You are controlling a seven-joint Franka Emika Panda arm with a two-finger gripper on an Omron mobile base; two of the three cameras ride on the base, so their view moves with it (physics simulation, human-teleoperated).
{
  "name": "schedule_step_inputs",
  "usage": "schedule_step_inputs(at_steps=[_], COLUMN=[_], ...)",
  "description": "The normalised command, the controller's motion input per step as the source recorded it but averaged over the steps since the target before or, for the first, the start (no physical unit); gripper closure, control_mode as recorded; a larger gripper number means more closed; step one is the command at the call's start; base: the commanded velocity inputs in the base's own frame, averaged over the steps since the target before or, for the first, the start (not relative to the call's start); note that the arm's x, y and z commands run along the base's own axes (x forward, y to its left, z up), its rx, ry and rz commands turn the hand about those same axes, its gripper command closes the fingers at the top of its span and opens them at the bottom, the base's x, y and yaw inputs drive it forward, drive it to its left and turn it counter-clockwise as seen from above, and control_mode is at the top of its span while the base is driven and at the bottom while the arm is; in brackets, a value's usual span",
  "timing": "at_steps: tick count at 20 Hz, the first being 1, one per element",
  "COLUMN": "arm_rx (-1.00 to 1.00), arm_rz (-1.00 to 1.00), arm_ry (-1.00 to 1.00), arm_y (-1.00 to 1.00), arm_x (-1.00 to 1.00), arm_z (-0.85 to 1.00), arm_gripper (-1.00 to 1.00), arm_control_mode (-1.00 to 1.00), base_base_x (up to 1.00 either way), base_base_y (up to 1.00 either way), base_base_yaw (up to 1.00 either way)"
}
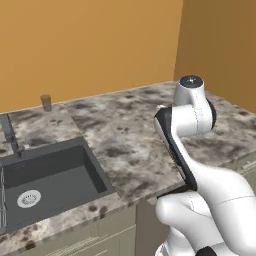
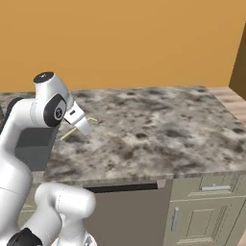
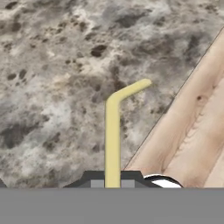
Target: Take a straw from the drawer in front and place it inside the glass cup on the dining counter.
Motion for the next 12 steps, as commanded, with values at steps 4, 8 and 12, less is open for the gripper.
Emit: schedule_step_inputs(at_steps=[4,8,12], arm_rx=[0.0,0.0,0.0], arm_rz=[0.0,0.0,0.0], arm_ry=[0.0,0.0,0.0], arm_y=[0.0,0.0,0.0], arm_x=[0.0,0.0,0.0], arm_z=[0.0,0.0,0.0], arm_gripper=[1.0,1.0,1.0], arm_control_mode=[1.0,1.0,1.0], base_base_x=[0.33,0.34,0.23], base_base_y=[-0.36,-0.93,-1.0], base_base_yaw=[0.15,0.16,0.17])
